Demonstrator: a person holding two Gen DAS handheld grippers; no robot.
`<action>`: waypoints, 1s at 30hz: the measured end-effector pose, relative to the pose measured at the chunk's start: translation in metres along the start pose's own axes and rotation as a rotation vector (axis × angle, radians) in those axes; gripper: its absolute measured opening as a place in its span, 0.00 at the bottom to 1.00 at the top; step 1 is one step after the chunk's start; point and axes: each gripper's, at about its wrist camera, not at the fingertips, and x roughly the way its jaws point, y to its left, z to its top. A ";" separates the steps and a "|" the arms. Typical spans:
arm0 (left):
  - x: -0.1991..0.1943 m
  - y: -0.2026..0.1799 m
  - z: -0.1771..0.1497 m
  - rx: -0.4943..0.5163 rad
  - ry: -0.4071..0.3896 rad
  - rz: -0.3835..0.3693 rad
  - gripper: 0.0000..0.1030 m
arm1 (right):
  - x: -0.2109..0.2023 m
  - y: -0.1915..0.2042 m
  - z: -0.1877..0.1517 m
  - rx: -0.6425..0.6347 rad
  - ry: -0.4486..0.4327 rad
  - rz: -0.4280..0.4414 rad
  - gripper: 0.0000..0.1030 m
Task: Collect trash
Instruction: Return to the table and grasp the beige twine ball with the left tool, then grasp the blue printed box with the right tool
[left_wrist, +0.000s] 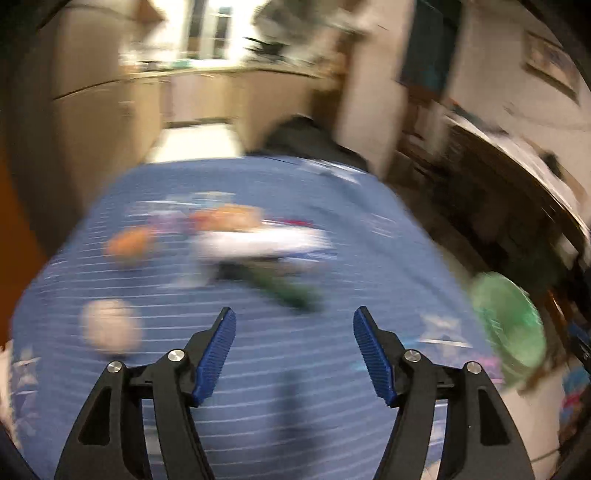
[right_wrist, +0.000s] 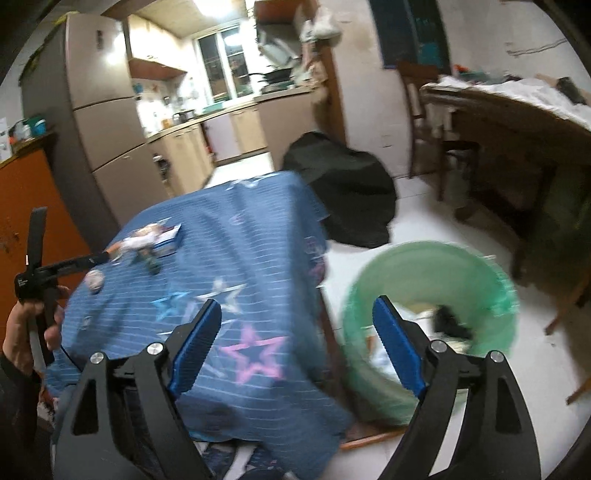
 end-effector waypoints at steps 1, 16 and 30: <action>-0.010 0.034 -0.002 -0.010 -0.021 0.061 0.74 | 0.006 0.008 0.000 -0.007 0.008 0.016 0.79; 0.037 0.154 -0.017 -0.108 0.082 0.117 0.75 | 0.060 0.122 0.000 -0.159 0.104 0.175 0.79; 0.030 0.138 -0.027 -0.088 0.044 0.019 0.31 | 0.180 0.208 0.068 -0.236 0.226 0.342 0.57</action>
